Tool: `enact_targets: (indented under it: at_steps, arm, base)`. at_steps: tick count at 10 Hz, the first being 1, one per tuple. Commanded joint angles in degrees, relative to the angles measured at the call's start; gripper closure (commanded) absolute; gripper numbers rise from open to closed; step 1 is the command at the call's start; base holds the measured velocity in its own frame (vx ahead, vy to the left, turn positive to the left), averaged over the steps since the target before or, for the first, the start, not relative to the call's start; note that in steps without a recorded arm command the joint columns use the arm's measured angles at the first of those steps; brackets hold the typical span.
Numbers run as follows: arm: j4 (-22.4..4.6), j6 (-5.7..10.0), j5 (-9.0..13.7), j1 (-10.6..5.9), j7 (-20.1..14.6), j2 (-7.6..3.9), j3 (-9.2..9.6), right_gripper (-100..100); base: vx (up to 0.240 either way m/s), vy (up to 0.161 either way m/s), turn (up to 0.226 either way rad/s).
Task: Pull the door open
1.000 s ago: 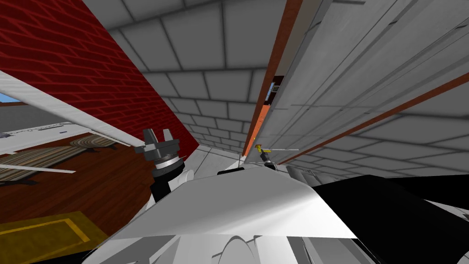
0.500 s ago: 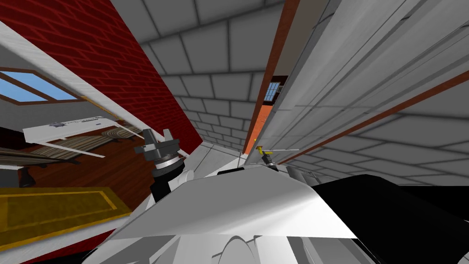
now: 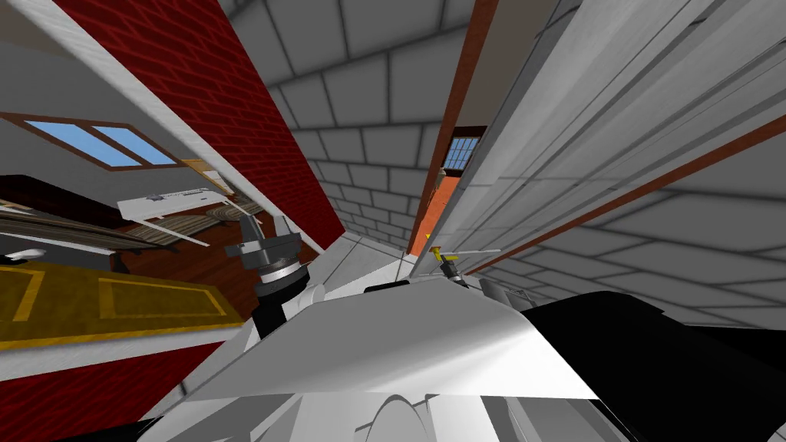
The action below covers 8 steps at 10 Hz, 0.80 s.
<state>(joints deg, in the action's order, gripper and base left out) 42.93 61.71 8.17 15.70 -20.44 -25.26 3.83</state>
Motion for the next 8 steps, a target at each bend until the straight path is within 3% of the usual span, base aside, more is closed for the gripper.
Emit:
enact_targets:
  at_steps: [1,7,8]
  arm:
    - [-0.95,1.56,-0.09,0.33,-0.41,-0.39,0.34,100]
    - [-3.45,6.47,-0.33,1.78,-1.85,-1.89,1.54,100]
    - [-2.91,5.69,-0.39,1.76,-1.59,-1.59,1.57,100]
  base:
    - [-0.219,-0.065,0.163]
    - [-0.223,-0.057,0.158]
    - [-0.097,-0.022,0.031]
